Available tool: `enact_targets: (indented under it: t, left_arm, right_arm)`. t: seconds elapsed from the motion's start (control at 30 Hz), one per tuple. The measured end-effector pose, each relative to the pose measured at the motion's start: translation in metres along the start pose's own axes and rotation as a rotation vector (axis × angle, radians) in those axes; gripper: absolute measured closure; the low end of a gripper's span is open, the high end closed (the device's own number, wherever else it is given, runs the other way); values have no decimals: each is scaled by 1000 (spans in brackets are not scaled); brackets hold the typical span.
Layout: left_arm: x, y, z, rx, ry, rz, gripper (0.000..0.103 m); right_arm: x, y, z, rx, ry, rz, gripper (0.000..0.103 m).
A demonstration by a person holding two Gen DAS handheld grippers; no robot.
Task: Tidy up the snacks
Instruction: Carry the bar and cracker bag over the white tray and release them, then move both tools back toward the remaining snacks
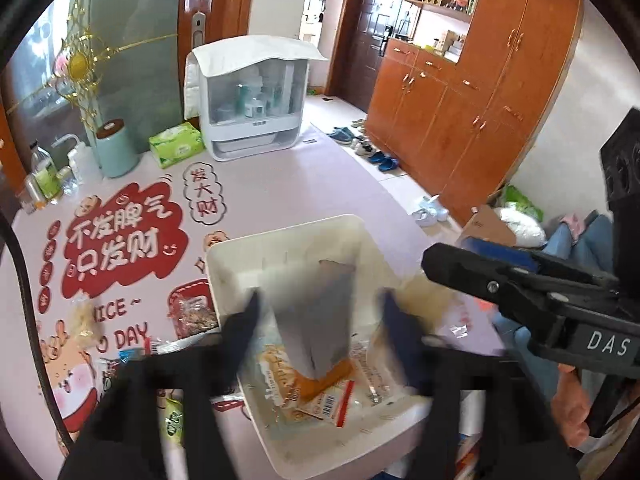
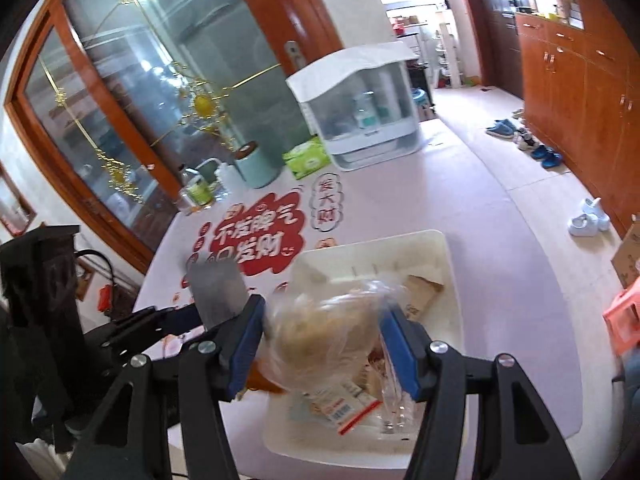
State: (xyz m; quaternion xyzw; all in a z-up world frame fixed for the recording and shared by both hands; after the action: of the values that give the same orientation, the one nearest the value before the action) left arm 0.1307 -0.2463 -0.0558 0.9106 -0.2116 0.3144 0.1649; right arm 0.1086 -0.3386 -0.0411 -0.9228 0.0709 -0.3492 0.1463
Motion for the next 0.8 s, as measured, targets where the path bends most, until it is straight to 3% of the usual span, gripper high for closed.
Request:
enact_targets:
  t: [0.07,0.17,0.57,0.8]
  left_arm:
    - [0,-1,-2,44,29,10,3]
    - [-1,-3,-2,92,33,32,3]
    - [-6,-41,-11,166,33,-50,3]
    - [-8,-47,-17,196,48,-40,3]
  right_arm:
    - [1,3,1,-51,16,-24,38]
    - [2,2,1,-90,35,-52,32]
    - [-2,-7,14,-77,10,-55,32]
    - [-7,-19,16,-79,9,-81,32]
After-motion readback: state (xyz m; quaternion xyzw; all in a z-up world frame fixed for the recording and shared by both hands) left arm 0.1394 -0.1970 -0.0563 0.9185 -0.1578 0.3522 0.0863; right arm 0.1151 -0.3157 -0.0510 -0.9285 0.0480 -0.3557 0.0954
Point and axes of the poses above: each gripper's, at about its wrist camera, not at the fingertips, and z roughly the way its jaws point, y to its right, x to its top, the point moved 8 cm from there along z, roughly the way its jaws point
